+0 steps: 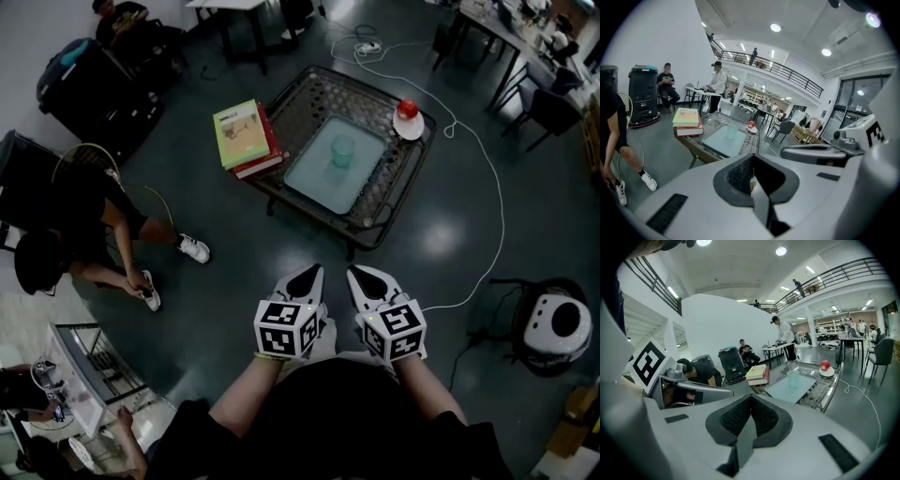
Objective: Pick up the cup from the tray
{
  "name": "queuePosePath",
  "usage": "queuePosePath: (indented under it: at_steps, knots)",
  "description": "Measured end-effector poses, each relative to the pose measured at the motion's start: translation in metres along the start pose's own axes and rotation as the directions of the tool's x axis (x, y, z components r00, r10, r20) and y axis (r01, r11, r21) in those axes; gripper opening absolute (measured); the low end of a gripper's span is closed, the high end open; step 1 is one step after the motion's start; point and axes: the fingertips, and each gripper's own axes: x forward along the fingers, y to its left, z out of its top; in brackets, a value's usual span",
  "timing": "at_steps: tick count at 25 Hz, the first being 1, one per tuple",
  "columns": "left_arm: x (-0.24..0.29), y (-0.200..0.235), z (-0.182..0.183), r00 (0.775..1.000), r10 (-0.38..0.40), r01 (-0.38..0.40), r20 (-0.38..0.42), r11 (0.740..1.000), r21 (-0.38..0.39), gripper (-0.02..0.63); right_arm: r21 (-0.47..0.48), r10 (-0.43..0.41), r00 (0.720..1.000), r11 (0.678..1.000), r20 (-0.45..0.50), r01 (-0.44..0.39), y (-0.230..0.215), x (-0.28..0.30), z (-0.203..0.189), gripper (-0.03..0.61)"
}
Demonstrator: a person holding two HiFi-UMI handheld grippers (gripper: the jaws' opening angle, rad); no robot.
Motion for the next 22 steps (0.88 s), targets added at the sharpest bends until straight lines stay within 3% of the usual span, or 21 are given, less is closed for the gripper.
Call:
queuePosePath:
  at_steps: [22]
  knots:
    - [0.041, 0.042, 0.030, 0.997, -0.069, 0.071, -0.036, 0.997, 0.030, 0.011, 0.026, -0.052, 0.999, 0.998, 0.014, 0.051, -0.013, 0.059, 0.029, 0.009]
